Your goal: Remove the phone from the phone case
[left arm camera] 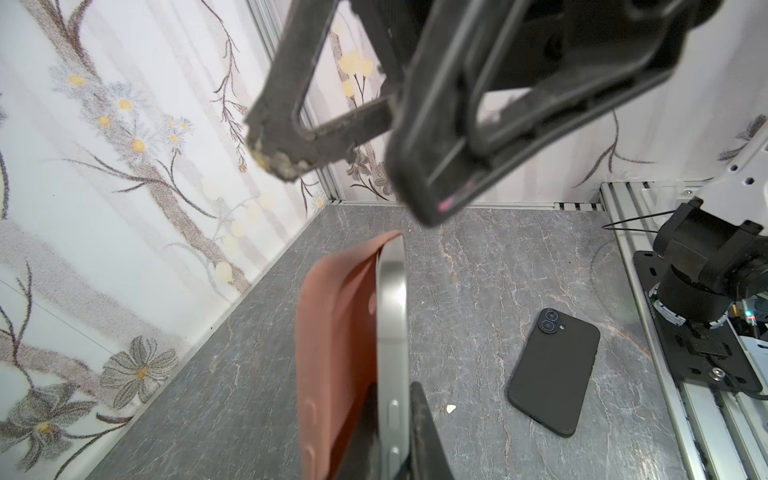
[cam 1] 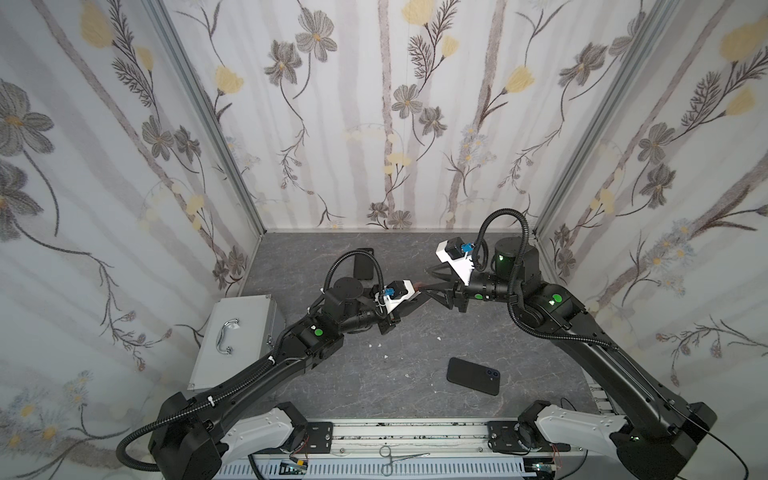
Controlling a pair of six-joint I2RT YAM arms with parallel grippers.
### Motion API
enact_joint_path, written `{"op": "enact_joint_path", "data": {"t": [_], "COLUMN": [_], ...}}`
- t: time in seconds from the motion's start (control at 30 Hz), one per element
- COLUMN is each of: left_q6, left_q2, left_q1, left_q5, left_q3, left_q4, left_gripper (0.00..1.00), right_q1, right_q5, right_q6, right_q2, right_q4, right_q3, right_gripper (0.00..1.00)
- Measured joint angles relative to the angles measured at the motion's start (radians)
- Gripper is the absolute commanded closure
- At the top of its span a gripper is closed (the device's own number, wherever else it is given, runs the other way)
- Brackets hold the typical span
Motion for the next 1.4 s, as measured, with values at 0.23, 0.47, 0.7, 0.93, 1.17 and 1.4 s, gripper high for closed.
{"op": "enact_joint_path", "data": {"t": [0.23,0.47,0.7,0.93,1.17,1.4], "left_q6": [0.022,0.037,0.041,0.043,0.051,0.051], "left_q2": [0.0,-0.005,-0.006,-0.02,-0.024,-0.031], "left_q1": [-0.005,-0.006,-0.009,-0.012,-0.013,-0.014], "left_q5": [-0.011,-0.018,-0.022,-0.029,-0.028,-0.018], "left_q3": [-0.004,-0.007,-0.008,-0.016,-0.023,-0.027], "left_q4": [-0.001,-0.008,-0.049,-0.062,-0.079,-0.083], "left_gripper": [1.0,1.0,1.0,1.0,1.0,1.0], "right_q1": [0.0,-0.011,-0.015,-0.017,-0.018,-0.023], "right_q5": [0.043,0.043,0.043,-0.014,-0.09,-0.107], "right_q6": [-0.014,-0.055,-0.074,-0.11,-0.147,-0.174], "right_q2": [0.051,0.107,0.154,0.206,0.223,0.224], "right_q4": [-0.063,-0.167,-0.234,-0.281,-0.318,-0.329], "right_q3": [0.056,0.123,0.158,0.196,0.196,0.196], "right_gripper": [0.47,0.48,0.52,0.6,0.8,1.0]}}
